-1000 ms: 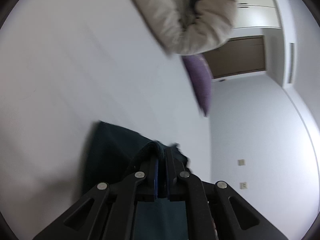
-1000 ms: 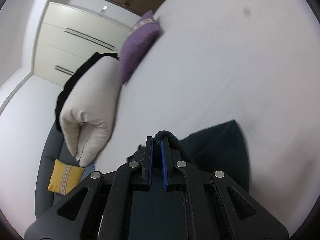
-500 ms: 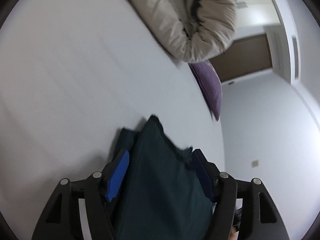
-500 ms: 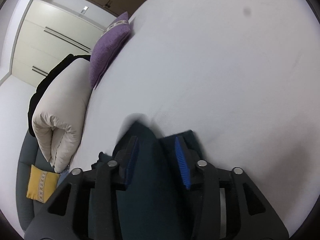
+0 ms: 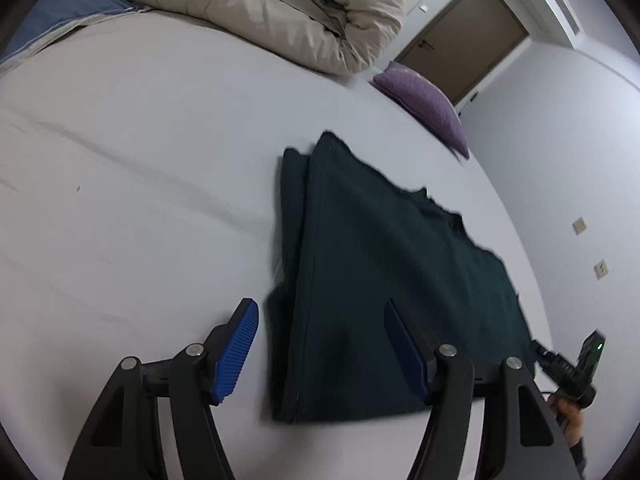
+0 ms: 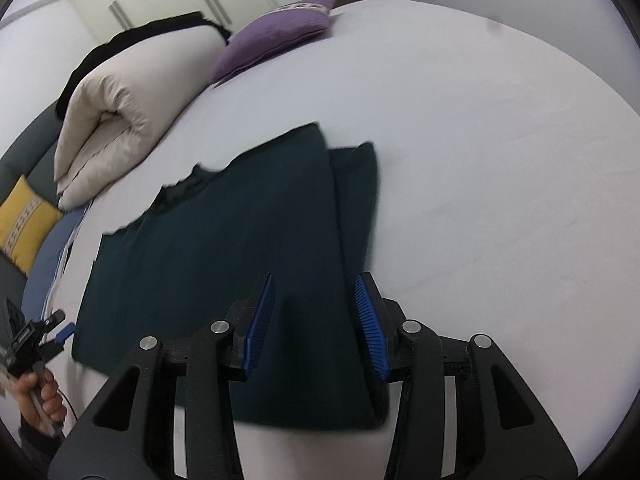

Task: Fold small clothes
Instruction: 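Grasp the folded sweater edge again with both tools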

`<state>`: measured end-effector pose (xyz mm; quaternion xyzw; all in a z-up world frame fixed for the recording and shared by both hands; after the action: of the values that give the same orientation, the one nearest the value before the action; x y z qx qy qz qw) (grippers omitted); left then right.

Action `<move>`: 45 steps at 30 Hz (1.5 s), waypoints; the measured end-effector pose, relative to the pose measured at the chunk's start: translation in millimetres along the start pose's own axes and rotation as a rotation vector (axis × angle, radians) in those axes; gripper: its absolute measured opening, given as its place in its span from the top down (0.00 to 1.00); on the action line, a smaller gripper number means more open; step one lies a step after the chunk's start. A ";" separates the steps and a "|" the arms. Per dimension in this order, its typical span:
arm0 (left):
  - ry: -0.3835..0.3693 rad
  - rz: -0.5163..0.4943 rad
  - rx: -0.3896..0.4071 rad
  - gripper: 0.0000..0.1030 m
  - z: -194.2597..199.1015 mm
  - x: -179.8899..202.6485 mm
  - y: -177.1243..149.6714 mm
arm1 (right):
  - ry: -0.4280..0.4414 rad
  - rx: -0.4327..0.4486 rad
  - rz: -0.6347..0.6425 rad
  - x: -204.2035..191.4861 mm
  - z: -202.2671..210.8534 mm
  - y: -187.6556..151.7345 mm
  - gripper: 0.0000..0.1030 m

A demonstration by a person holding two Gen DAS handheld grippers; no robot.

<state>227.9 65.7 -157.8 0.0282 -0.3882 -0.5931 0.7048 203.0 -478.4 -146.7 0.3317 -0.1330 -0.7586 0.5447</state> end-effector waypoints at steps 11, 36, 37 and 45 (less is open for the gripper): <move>0.057 -0.045 0.001 0.75 -10.6 -4.2 -12.9 | -0.049 -0.012 0.052 8.7 28.3 -39.1 0.60; 0.086 -0.135 0.012 0.92 -0.8 8.8 -14.4 | -0.139 0.077 0.134 4.6 66.3 -44.0 0.95; 0.086 -0.139 0.012 0.92 0.4 9.0 -15.3 | -0.139 0.077 0.133 5.0 67.3 -45.8 0.95; 0.090 -0.137 0.001 0.93 4.0 1.2 -28.2 | -0.128 0.046 0.095 18.8 61.8 -61.3 0.95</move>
<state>202.6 58.1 -168.5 0.0817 -0.3535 -0.6379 0.6793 114.1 -482.7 -142.0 0.2882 -0.2004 -0.7485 0.5626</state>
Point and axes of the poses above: each gripper's, at about its wrist camera, not at the fingertips, and z roughly against the way its jaws point, x to its right, y to its top, the point moved 9 cm from there along -z, roughly the way its jaws point, and after that the axes turned 1 degree about x, right-handed, at the moved point
